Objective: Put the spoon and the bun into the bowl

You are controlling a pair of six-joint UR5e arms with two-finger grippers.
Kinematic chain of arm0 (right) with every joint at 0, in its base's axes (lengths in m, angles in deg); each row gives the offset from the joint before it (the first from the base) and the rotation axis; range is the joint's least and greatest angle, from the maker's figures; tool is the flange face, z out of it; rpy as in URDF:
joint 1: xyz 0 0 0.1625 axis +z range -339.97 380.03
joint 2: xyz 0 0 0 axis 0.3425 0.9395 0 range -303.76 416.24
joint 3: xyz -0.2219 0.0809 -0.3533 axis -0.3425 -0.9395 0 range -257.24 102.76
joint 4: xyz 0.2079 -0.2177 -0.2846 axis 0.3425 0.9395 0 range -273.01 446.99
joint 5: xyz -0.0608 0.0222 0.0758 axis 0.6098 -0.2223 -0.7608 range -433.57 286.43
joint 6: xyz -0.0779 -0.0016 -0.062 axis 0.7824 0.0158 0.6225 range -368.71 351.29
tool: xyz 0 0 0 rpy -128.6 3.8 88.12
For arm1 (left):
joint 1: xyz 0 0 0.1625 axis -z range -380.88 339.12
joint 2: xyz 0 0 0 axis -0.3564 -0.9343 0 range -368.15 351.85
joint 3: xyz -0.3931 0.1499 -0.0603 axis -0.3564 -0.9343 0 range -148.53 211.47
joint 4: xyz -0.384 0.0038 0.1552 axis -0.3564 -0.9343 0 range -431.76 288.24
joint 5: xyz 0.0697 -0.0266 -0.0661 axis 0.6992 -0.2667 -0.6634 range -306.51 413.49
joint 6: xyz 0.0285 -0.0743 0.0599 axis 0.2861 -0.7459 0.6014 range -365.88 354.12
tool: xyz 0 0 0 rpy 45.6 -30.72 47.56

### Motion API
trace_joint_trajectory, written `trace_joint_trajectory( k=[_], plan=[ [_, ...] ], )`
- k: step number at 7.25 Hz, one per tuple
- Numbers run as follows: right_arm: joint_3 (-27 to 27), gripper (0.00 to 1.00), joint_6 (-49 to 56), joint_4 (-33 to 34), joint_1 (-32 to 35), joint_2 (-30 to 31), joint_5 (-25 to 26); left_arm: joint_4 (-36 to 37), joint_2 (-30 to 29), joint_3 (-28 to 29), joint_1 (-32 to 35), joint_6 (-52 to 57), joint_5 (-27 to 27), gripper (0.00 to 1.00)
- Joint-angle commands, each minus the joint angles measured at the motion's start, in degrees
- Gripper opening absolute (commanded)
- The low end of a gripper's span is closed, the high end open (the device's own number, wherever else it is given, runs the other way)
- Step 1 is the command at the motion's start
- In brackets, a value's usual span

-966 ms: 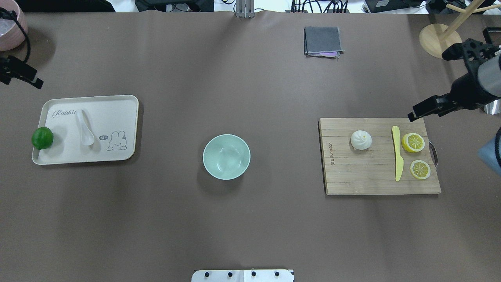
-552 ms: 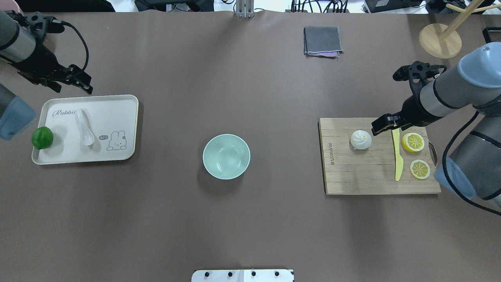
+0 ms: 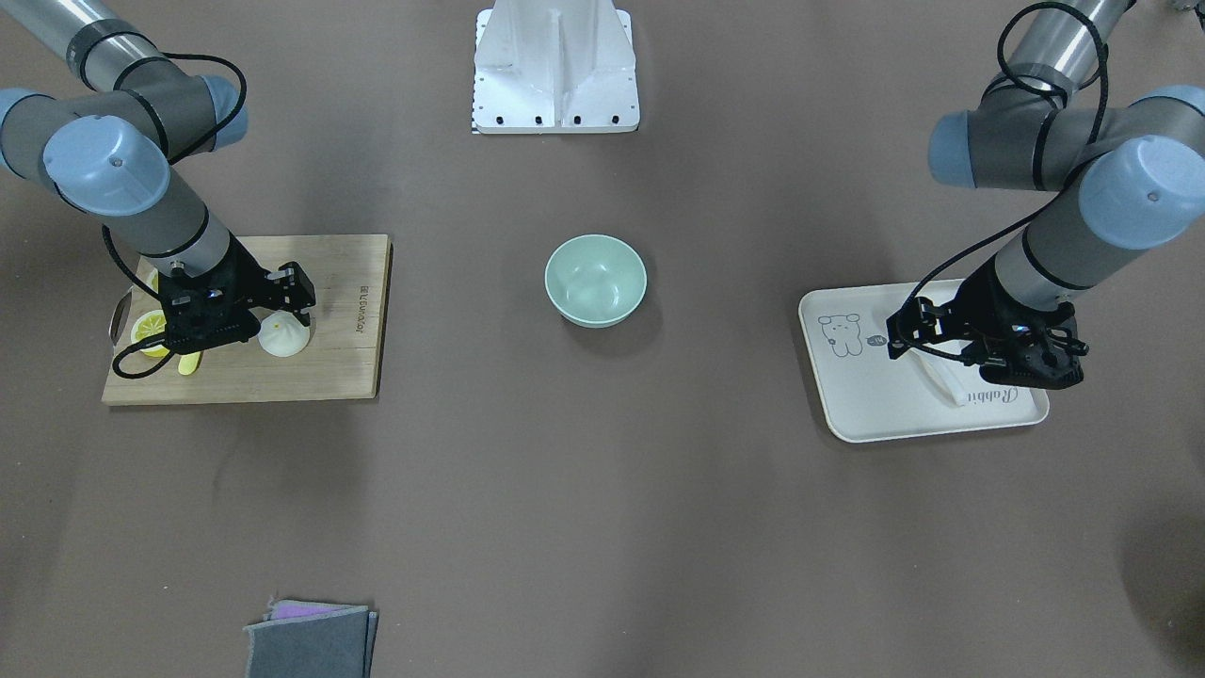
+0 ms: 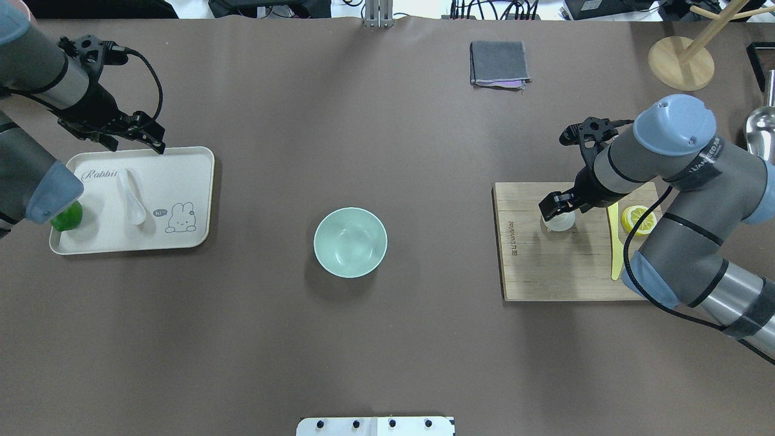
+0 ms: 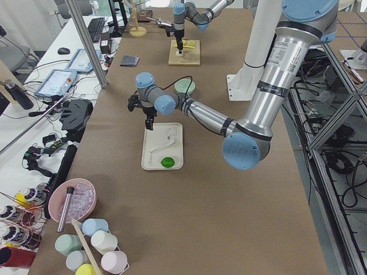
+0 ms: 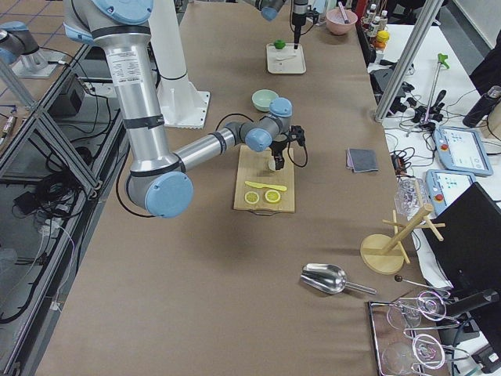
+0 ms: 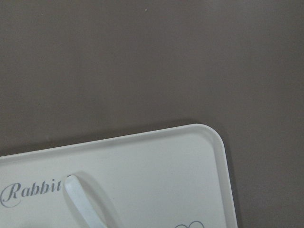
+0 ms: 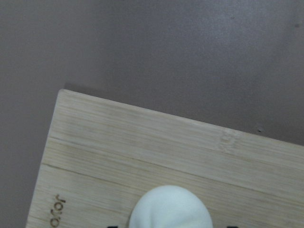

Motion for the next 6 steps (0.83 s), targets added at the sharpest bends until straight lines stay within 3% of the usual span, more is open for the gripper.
trace_joint_trajectory(
  k=[1,3,6],
  plan=[
    [-0.14,0.0,0.03,-0.28,-0.06,-0.05,-0.53,-0.22,0.24,0.58,-1.01,-0.37,0.97,0.97],
    [2.56,0.0,-0.15,0.33,1.16,-0.22,-1.41,-1.27,1.38,2.76,-2.5,-1.34,3.68,0.96],
    [3.47,0.0,-0.15,0.42,5.47,-1.36,-5.01,-9.88,3.4,9.62,-2.6,-1.52,3.97,0.87]
  ],
)
